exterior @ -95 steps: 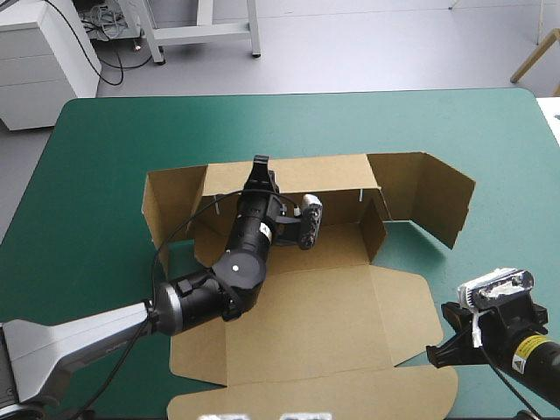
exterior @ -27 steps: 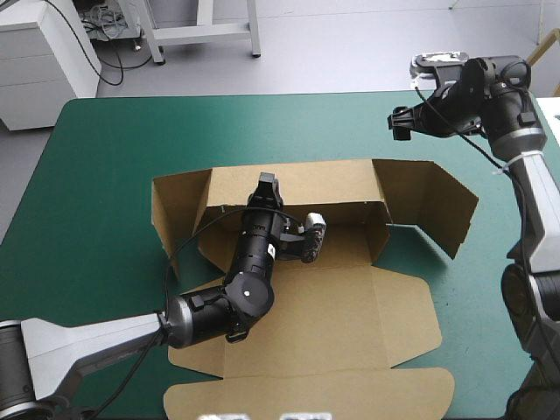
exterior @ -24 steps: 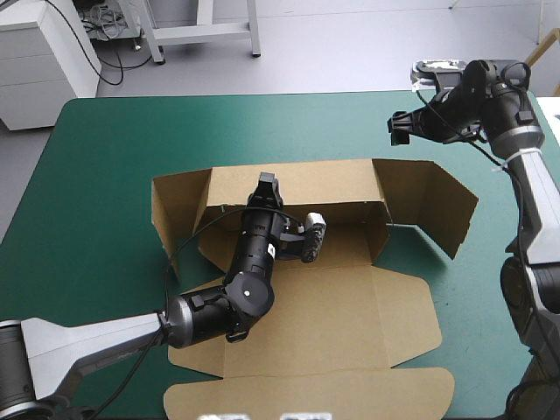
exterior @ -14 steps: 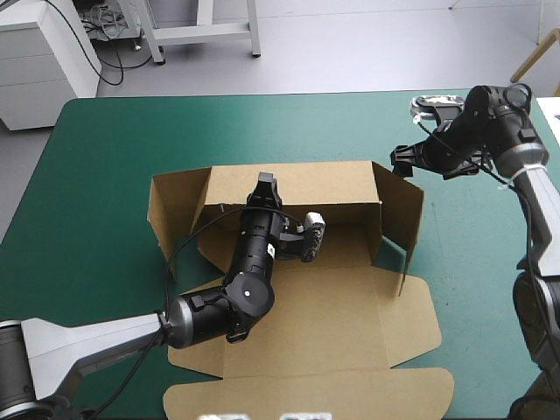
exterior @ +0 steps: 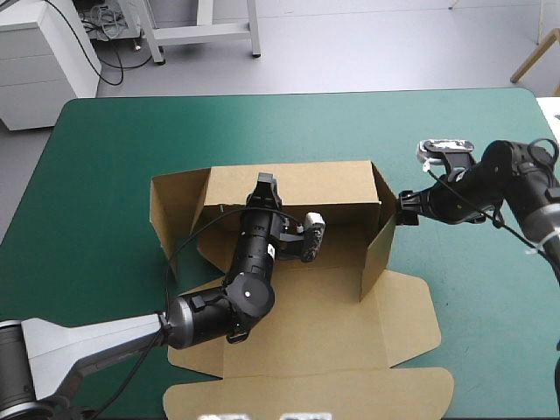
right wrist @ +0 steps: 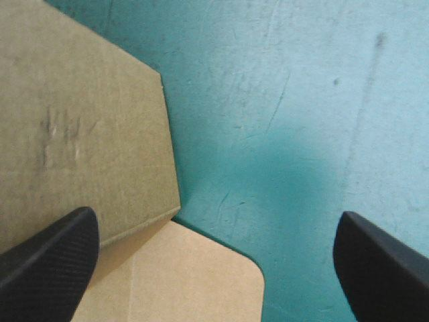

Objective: Fold the box

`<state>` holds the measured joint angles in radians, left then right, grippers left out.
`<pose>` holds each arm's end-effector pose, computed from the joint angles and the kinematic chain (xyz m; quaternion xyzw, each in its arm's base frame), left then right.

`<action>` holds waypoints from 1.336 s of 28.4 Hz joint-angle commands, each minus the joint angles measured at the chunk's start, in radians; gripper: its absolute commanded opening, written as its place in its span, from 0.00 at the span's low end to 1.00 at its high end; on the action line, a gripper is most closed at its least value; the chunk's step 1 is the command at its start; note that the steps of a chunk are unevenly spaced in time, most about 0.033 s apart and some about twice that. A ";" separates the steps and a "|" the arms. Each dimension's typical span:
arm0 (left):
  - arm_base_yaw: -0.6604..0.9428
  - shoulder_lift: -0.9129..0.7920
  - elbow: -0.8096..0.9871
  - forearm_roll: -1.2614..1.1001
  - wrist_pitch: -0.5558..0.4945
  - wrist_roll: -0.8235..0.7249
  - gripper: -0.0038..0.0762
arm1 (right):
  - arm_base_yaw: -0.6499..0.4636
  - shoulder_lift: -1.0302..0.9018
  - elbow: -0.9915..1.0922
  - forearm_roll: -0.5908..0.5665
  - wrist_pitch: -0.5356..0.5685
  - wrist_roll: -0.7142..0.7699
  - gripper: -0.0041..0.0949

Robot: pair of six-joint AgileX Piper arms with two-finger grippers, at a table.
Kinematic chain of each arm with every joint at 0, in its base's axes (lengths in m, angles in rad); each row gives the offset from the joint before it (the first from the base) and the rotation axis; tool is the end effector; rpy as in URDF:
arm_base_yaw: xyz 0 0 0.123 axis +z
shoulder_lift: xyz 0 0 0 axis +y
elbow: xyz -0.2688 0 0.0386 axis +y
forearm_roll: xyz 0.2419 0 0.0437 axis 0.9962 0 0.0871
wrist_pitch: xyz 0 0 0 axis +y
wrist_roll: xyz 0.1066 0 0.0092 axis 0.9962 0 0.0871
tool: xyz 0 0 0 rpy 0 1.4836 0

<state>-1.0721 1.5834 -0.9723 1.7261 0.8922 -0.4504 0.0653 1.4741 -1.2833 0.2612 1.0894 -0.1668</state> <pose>0.2300 -0.2502 0.2659 0.6075 0.4857 0.4190 0.4686 0.2957 0.0439 0.2950 -0.0755 0.9716 0.1151 0.1923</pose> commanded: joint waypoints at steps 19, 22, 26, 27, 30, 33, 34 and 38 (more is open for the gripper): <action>-0.002 -0.033 -0.022 0.088 0.060 0.006 0.04 | 0.295 -0.295 0.522 0.288 -0.811 -0.295 0.93; -0.002 -0.033 -0.022 0.088 0.060 0.006 0.04 | 0.312 -0.290 0.524 0.259 -0.883 -0.272 0.93; -0.002 -0.033 -0.022 0.088 0.058 0.006 0.04 | 0.312 -0.279 0.524 0.239 -0.920 -0.279 0.93; -0.002 -0.033 -0.022 0.088 0.058 0.006 0.04 | 0.314 -0.274 0.524 0.239 -0.920 -0.297 0.93; -0.002 -0.033 -0.022 0.088 0.058 0.006 0.04 | 0.344 -0.267 0.524 0.229 -0.946 -0.346 0.93; -0.002 -0.033 -0.023 0.088 0.058 0.006 0.04 | 0.393 -0.253 0.524 0.216 -0.991 -0.355 0.92; -0.002 -0.033 -0.023 0.088 0.058 0.006 0.04 | 0.409 -0.247 0.524 0.218 -0.999 -0.350 0.91; -0.002 -0.033 -0.023 0.088 0.058 0.006 0.04 | 0.422 -0.233 0.524 0.219 -1.006 -0.328 0.71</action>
<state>-1.0721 1.5834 -0.9723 1.7218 0.8961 -0.4504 0.4816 1.2554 -0.7350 0.4803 0.1488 -0.5011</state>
